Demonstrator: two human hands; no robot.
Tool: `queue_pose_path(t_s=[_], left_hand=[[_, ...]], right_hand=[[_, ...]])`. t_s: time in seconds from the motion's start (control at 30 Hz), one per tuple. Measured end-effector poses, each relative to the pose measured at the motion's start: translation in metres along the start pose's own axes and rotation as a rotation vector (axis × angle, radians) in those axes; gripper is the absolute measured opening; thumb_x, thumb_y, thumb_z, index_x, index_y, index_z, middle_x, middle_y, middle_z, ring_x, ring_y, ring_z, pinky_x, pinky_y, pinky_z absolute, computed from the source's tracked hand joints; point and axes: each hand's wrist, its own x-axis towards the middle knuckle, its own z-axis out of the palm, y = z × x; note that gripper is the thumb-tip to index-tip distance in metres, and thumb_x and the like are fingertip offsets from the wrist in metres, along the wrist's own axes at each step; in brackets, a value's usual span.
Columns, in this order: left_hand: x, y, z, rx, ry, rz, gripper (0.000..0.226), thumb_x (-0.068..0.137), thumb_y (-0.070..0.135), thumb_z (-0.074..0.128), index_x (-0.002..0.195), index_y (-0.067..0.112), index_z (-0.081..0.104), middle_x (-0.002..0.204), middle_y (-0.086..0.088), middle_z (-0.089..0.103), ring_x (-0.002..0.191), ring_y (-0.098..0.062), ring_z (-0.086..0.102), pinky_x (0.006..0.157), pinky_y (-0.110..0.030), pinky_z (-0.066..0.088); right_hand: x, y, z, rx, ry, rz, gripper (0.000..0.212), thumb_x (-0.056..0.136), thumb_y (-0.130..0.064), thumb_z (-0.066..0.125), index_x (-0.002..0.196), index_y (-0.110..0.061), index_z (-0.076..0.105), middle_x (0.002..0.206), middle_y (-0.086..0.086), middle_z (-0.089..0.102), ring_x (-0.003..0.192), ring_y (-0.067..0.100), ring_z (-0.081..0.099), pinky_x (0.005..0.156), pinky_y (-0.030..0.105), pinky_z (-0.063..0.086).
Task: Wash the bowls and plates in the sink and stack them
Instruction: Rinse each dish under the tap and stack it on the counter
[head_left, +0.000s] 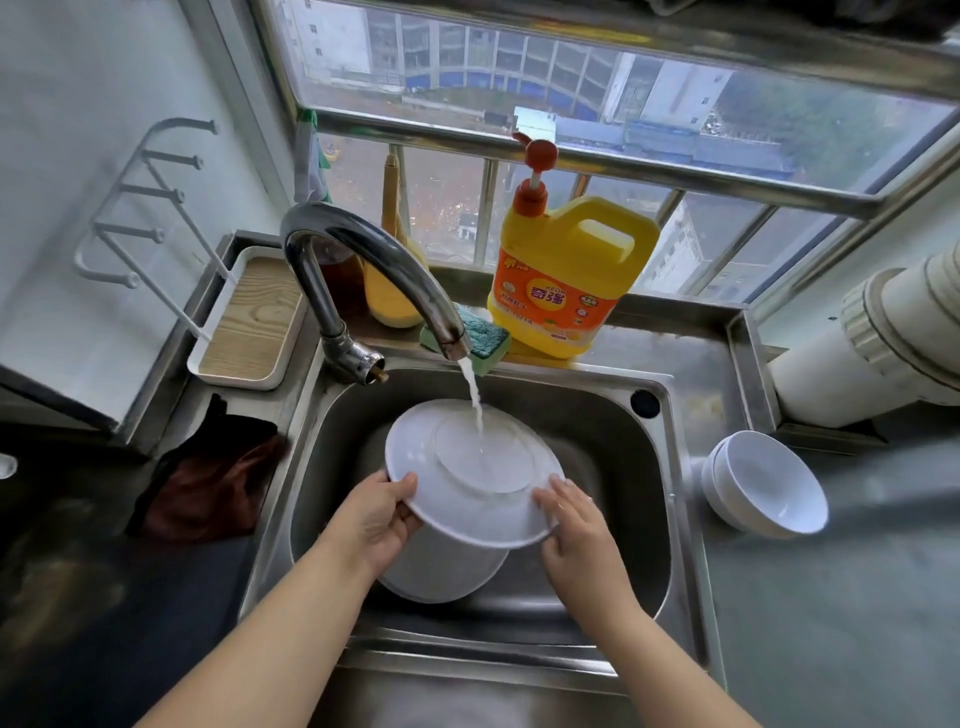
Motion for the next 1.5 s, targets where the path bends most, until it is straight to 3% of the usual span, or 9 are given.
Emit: queue_pose_path(t_s=[0.17, 0.23, 0.37, 0.5, 0.63, 0.77, 1.0, 1.2, 1.5], left_hand=[[-0.003, 0.001, -0.007, 0.051, -0.053, 0.038, 0.020, 0.097, 0.003, 0.047, 0.115, 0.005, 0.057, 0.093, -0.012, 0.068, 0.081, -0.023, 0.065, 0.054, -0.026, 0.058], [-0.004, 0.000, -0.006, 0.080, -0.079, 0.053, 0.019, 0.096, 0.004, 0.050, 0.112, 0.006, 0.059, 0.088, -0.011, 0.071, 0.077, -0.022, 0.067, 0.053, -0.026, 0.057], [-0.004, -0.002, 0.001, 0.107, -0.129, 0.076, 0.015, 0.094, 0.002, 0.052, 0.105, 0.006, 0.062, 0.078, -0.007, 0.073, 0.068, -0.019, 0.069, 0.055, -0.027, 0.057], [-0.001, -0.007, 0.011, 0.079, -0.175, 0.090, 0.014, 0.093, -0.002, 0.051, 0.097, 0.004, 0.063, 0.077, -0.008, 0.073, 0.071, -0.019, 0.068, 0.066, -0.030, 0.059], [0.001, -0.011, 0.018, 0.148, -0.195, 0.132, 0.013, 0.094, 0.001, 0.051, 0.091, 0.004, 0.064, 0.072, -0.006, 0.072, 0.063, -0.017, 0.068, 0.061, -0.030, 0.057], [0.003, -0.012, 0.019, 0.168, -0.164, 0.180, 0.013, 0.095, 0.007, 0.051, 0.091, 0.005, 0.063, 0.072, -0.005, 0.071, 0.062, -0.018, 0.066, 0.060, -0.029, 0.055], [0.005, -0.010, 0.015, 0.119, -0.156, 0.182, 0.017, 0.097, 0.012, 0.049, 0.092, 0.006, 0.064, 0.072, -0.003, 0.072, 0.062, -0.014, 0.068, 0.062, -0.027, 0.056], [0.007, -0.013, 0.020, -0.005, -0.156, 0.130, 0.012, 0.096, 0.011, 0.051, 0.093, 0.006, 0.062, 0.077, -0.005, 0.071, 0.072, -0.019, 0.066, 0.078, -0.037, 0.052], [0.003, -0.008, 0.036, -0.005, -0.205, 0.135, 0.014, 0.097, 0.012, 0.050, 0.097, 0.006, 0.063, 0.078, -0.004, 0.073, 0.068, -0.015, 0.069, 0.071, -0.034, 0.055]], right_hand=[[0.010, -0.004, -0.004, 0.488, 0.034, 0.692, 0.045, 0.096, -0.010, 0.046, 0.140, -0.017, 0.041, 0.140, 0.001, 0.047, 0.126, 0.022, 0.047, 0.106, 0.035, 0.039], [0.016, -0.001, -0.003, 0.682, -0.013, 0.861, 0.047, 0.099, -0.020, 0.046, 0.144, -0.015, 0.034, 0.141, 0.007, 0.046, 0.122, 0.026, 0.050, 0.104, 0.042, 0.044], [0.022, 0.002, -0.003, 0.949, -0.022, 1.033, 0.046, 0.102, -0.013, 0.039, 0.146, -0.005, 0.029, 0.134, 0.018, 0.051, 0.115, 0.030, 0.056, 0.092, 0.039, 0.049], [0.023, 0.007, 0.001, 1.070, 0.012, 1.102, 0.043, 0.103, -0.013, 0.033, 0.145, -0.004, 0.030, 0.121, 0.015, 0.056, 0.114, 0.032, 0.056, 0.094, 0.041, 0.045], [0.025, 0.008, 0.004, 1.014, -0.015, 1.081, 0.041, 0.104, -0.016, 0.032, 0.144, -0.007, 0.034, 0.141, 0.014, 0.048, 0.128, 0.030, 0.047, 0.102, 0.039, 0.037], [0.027, 0.011, 0.004, 0.979, -0.019, 1.035, 0.040, 0.104, -0.017, 0.031, 0.143, -0.007, 0.035, 0.141, 0.013, 0.047, 0.129, 0.029, 0.046, 0.105, 0.039, 0.035], [0.030, 0.014, 0.006, 0.928, 0.008, 1.010, 0.039, 0.103, -0.015, 0.033, 0.141, -0.008, 0.039, 0.139, 0.011, 0.049, 0.127, 0.028, 0.048, 0.098, 0.037, 0.040], [0.026, 0.018, 0.011, 0.878, 0.021, 1.047, 0.039, 0.102, -0.012, 0.034, 0.141, -0.006, 0.039, 0.140, 0.011, 0.048, 0.127, 0.029, 0.048, 0.094, 0.036, 0.041], [0.012, 0.010, 0.010, 1.031, 0.016, 1.174, 0.041, 0.103, -0.016, 0.035, 0.143, -0.007, 0.034, 0.143, 0.015, 0.045, 0.124, 0.034, 0.051, 0.095, 0.039, 0.042]])
